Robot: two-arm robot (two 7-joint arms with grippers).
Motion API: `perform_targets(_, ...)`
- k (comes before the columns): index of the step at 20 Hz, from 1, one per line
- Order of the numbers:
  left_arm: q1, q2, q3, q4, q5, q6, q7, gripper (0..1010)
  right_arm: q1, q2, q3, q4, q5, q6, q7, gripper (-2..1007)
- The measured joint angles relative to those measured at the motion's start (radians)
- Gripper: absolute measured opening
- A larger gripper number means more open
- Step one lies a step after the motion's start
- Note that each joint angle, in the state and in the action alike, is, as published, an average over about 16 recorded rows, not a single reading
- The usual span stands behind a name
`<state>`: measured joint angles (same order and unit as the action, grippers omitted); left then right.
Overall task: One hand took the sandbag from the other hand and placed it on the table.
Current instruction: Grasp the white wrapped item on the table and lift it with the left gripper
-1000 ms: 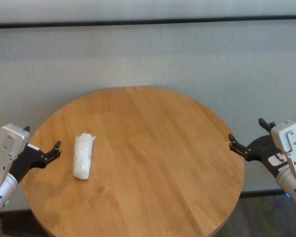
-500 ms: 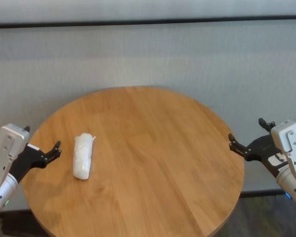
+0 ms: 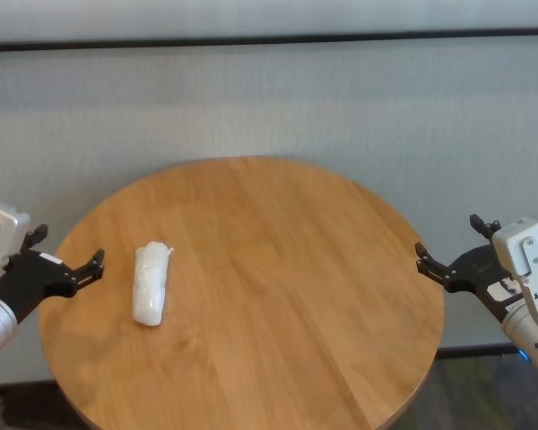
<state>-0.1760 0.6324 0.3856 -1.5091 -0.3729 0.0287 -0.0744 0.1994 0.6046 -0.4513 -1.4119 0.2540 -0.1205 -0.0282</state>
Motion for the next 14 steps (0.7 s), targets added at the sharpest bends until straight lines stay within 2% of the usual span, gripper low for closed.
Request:
perform_targets(4, 0.000, -0.005, -0.021, -0.038, -0.069, 0.104, -0.043, 1001, 0.000, 0.000, 0.000, 0.000, 0.000, 0.000, 0.000, 1002)
perform_targets(8, -0.009, -0.022, -0.028, -0.064, -0.128, 0.218, -0.075, 1001, 0.000, 0.000, 0.000, 0.000, 0.000, 0.000, 0.000, 1002)
perform_targets(11, -0.023, -0.041, -0.025, -0.072, -0.155, 0.296, -0.084, 1001, 0.000, 0.000, 0.000, 0.000, 0.000, 0.000, 0.000, 1002)
perform_targets(14, -0.040, -0.065, -0.015, -0.069, -0.164, 0.362, -0.077, 1001, 0.000, 0.000, 0.000, 0.000, 0.000, 0.000, 0.000, 1002)
